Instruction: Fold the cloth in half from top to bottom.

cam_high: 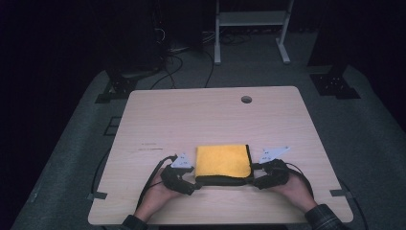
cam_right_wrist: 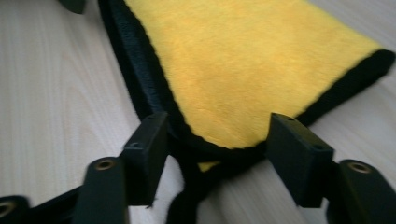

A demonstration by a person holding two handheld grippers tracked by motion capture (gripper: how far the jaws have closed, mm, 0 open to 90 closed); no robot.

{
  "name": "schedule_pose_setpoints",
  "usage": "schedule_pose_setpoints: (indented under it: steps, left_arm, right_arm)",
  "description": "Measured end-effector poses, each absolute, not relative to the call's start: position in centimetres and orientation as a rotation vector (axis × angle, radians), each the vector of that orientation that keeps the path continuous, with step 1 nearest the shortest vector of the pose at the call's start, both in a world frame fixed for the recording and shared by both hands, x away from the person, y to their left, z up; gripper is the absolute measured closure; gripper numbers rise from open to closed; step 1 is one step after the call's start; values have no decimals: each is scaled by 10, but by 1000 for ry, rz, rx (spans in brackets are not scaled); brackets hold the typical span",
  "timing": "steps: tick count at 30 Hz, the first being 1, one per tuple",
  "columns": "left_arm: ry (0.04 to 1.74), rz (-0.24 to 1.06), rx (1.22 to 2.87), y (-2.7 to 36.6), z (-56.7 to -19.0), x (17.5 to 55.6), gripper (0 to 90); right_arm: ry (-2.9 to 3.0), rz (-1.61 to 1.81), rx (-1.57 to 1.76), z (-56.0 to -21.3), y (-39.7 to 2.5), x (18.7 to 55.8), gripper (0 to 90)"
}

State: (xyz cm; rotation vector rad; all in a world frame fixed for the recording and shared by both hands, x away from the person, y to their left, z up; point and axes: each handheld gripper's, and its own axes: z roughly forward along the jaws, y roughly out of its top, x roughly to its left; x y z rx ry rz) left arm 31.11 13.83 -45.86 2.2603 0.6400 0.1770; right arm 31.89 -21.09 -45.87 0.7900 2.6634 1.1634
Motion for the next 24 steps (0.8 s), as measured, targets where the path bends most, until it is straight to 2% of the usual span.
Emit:
schedule_pose_setpoints:
  steps: [2, 12, 24]
  left_arm:
    - [647, 209, 2251, 144, -457, 309, 174]
    - [711, 316, 2227, 186, -457, 302, 29]
    - [847, 361, 2245, 234, -474, 293, 0]
  right_arm:
    - [2641, 1163, 829, -457, -217, 319, 301]
    - [2504, 1121, 974, -455, -250, 316, 126]
    - [2384, 1037, 1136, -468, -298, 312, 69]
